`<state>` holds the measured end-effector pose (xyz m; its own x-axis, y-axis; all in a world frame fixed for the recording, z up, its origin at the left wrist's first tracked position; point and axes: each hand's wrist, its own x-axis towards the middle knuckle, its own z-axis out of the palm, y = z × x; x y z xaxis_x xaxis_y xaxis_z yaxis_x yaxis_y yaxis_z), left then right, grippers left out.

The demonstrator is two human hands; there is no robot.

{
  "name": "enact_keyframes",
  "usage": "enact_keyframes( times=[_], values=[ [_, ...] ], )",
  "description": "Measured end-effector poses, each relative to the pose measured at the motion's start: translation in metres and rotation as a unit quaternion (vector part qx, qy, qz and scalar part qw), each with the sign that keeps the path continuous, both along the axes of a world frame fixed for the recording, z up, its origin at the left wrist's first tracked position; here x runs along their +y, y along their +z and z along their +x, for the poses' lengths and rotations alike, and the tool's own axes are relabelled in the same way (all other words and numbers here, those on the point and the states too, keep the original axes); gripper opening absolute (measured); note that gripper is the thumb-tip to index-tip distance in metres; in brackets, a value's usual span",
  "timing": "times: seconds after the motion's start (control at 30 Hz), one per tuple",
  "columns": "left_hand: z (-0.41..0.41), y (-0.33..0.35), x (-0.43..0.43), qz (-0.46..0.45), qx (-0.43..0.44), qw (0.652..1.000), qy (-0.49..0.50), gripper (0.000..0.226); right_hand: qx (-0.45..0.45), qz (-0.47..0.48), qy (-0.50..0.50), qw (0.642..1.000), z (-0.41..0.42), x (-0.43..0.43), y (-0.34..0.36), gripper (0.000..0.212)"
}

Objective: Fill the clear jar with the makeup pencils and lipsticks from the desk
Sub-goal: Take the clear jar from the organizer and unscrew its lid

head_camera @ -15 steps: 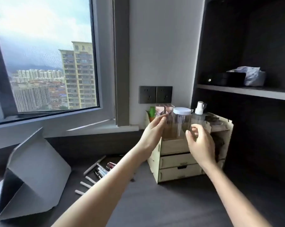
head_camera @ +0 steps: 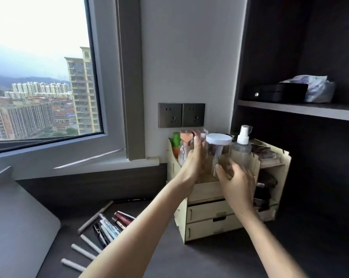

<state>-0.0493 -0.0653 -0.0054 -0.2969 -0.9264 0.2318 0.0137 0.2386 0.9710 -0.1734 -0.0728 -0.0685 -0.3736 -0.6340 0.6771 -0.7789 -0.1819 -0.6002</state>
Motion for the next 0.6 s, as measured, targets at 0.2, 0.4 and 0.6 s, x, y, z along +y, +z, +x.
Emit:
enact_keyframes(
  times=[0.2,0.4,0.6],
  values=[
    [0.003,0.009,0.013,0.009,0.008,1.0,-0.012,0.061,-0.058,-0.07,0.032,0.995,0.009,0.007,0.009,0.045],
    [0.024,0.019,0.042,-0.112,0.025,0.993,-0.03,0.052,-0.113,-0.15,0.099,0.977,0.026,0.041,0.045,0.043],
    [0.084,0.008,0.072,-0.22,0.009,0.973,0.062,0.047,-0.162,-0.105,0.265,0.945,0.075,0.097,0.047,0.024]
  ],
)
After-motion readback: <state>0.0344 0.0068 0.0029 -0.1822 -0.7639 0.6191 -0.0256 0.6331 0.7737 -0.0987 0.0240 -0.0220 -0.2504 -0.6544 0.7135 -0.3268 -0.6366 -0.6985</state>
